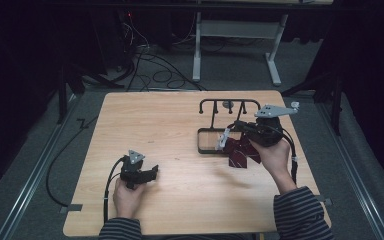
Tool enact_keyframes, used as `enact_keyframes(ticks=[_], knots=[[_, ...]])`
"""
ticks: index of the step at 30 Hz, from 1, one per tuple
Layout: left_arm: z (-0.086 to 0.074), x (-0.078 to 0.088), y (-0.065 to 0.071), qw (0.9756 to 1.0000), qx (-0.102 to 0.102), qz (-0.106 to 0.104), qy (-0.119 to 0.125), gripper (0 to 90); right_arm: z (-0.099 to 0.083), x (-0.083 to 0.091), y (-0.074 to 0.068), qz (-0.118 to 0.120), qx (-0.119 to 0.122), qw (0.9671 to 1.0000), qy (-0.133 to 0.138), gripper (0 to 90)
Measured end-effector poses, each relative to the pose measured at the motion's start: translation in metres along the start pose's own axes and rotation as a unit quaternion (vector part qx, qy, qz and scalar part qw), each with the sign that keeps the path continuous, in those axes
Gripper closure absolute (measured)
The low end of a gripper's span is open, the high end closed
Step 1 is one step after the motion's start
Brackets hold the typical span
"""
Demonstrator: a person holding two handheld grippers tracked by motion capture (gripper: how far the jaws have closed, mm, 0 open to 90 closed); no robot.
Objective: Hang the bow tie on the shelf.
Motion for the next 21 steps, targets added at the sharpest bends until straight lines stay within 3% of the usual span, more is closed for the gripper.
enact_keyframes(ticks=[21], knots=[[0.0, 0.0, 0.0, 1.0, 0.0, -0.001, 0.0, 26.2, 0.019, -0.009, 0.011, -0.007, -0.002, 1.0, 0.005, 90.0]])
Point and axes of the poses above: each handheld gripper's, and its own axes: x roughly backward along the jaws, z roughly out of its top, y roughly to its right, the point moved 8 cm from there along -x, roughly forward along the jaws, and after that the axes turned 10 degrees about x, right-handed, at the moved point
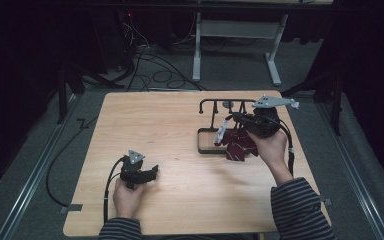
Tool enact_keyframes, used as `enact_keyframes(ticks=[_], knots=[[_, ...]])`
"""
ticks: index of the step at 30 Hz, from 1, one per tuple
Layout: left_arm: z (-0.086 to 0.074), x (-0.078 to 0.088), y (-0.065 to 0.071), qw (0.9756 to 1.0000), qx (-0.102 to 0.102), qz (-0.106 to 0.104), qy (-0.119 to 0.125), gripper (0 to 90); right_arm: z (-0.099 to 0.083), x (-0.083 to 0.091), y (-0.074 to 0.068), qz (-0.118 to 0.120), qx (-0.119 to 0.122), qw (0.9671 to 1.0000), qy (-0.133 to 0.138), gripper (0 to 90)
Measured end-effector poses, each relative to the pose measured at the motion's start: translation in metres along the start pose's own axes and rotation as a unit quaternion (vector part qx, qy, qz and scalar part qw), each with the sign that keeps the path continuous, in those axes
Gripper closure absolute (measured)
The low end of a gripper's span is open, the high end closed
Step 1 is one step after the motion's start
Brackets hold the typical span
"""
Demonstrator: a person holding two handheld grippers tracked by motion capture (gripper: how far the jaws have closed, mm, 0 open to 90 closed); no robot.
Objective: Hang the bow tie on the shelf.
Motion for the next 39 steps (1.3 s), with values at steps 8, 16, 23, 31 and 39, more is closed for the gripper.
enact_keyframes(ticks=[8, 16, 23, 31, 39], knots=[[0.0, 0.0, 0.0, 1.0, 0.0, 0.0, 0.0, 26.2, 0.008, -0.005, 0.004, -0.01, -0.001, 0.9999, -0.002, 90.0], [0.0, 0.0, 0.0, 1.0, 0.0, -0.001, 0.0, 26.2, 0.01, -0.014, 0.01, -0.014, -0.008, 0.9999, 0.002, 90.0], [0.0, 0.0, 0.0, 1.0, 0.001, -0.001, 0.0, 26.2, 0.014, -0.018, 0.014, -0.019, -0.012, 0.9997, 0.002, 90.0], [0.0, 0.0, 0.0, 1.0, 0.001, -0.002, -0.001, 26.2, 0.014, -0.025, 0.022, -0.027, -0.022, 0.9994, -0.003, 90.0], [0.0, 0.0, 0.0, 1.0, 0.001, -0.002, -0.001, 26.2, 0.012, -0.032, 0.028, -0.037, -0.027, 0.9989, -0.009, 90.0]])
Point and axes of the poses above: each handheld gripper's, and its own axes: x roughly backward along the jaws, z roughly out of its top, y roughly to its right, the point moved 8 cm from there along -x, roughly forward along the jaws, and after that the axes turned 10 degrees about x, right-handed, at the moved point
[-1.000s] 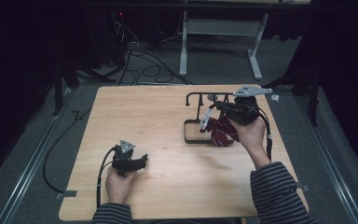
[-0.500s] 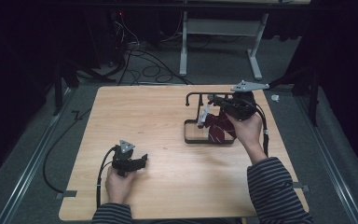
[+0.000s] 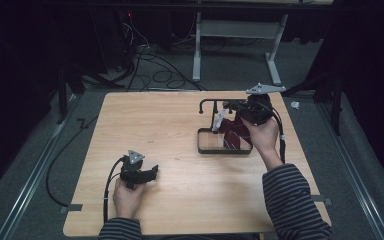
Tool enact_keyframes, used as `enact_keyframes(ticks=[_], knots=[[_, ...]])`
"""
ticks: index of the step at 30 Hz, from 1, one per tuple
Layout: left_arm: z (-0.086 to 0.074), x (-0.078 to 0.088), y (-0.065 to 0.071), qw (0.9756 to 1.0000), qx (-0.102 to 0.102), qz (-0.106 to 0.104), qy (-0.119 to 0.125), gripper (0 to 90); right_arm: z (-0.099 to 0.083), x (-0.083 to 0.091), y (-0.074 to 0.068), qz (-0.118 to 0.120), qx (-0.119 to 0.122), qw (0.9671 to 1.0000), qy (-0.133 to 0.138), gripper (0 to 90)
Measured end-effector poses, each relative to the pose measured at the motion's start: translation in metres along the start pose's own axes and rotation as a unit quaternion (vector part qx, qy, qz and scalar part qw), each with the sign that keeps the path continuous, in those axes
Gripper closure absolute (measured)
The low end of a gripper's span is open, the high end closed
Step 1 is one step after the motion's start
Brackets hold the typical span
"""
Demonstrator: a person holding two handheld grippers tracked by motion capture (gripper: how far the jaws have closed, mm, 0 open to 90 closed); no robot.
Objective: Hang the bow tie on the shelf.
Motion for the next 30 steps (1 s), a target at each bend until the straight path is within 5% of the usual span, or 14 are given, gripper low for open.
enact_keyframes(ticks=[12, 30], knots=[[0.0, 0.0, 0.0001, 1.0, 0.0, 0.0, 0.0, 26.2, -0.0073, -0.0059, 0.0094, -0.012, -0.013, 0.9997, -0.017, 90.0], [0.0, 0.0, 0.0001, 1.0, 0.0, 0.0, 0.0, 26.2, -0.0061, -0.002, 0.0053, -0.007, -0.008, 0.9998, -0.015, 86.9]])
Point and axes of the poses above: each handheld gripper's, and its own axes: x roughly backward along the jaws, z roughly out of its top, y roughly to its right, the point moved 8 cm from there along -x, roughly forward along the jaws, and after that the axes turned 10 degrees about x, right-handed, at the moved point
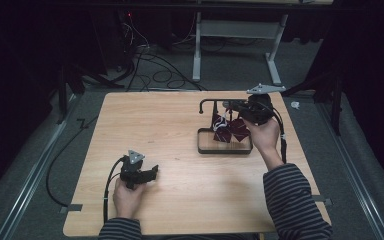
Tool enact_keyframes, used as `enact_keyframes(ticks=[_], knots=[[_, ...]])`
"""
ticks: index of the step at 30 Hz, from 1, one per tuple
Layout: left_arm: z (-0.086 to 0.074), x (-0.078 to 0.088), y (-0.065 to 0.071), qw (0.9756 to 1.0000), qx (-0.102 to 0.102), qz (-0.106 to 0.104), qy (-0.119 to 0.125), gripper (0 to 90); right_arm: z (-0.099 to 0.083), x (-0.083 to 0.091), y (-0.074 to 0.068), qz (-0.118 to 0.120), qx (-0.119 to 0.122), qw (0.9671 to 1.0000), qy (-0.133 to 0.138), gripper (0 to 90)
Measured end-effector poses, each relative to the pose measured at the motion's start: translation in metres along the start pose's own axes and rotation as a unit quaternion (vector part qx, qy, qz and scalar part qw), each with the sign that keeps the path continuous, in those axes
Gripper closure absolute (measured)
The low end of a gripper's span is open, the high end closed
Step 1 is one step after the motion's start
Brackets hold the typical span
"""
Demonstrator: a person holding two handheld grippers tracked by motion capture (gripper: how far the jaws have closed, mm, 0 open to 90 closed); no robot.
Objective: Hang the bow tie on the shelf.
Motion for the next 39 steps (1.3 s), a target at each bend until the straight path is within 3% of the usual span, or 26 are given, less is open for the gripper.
enact_keyframes(ticks=[9, 39], knots=[[0.0, 0.0, 0.0, 1.0, 0.0, 0.001, 0.0, 26.2, -0.001, 0.013, -0.002, 0.011, 0.009, 0.9999, 0.002, 84.4], [0.0, 0.0, 0.0, 1.0, -0.001, 0.001, -0.001, 26.2, -0.03, 0.044, -0.001, 0.029, -0.014, 0.9995, 0.007, 72.0]])
Point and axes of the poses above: each handheld gripper's, and its own axes: x roughly backward along the jaws, z roughly out of its top, y roughly to its right, the point moved 8 cm from there along -x, roughly forward along the jaws, and after that the axes turned 10 degrees about x, right-handed, at the moved point
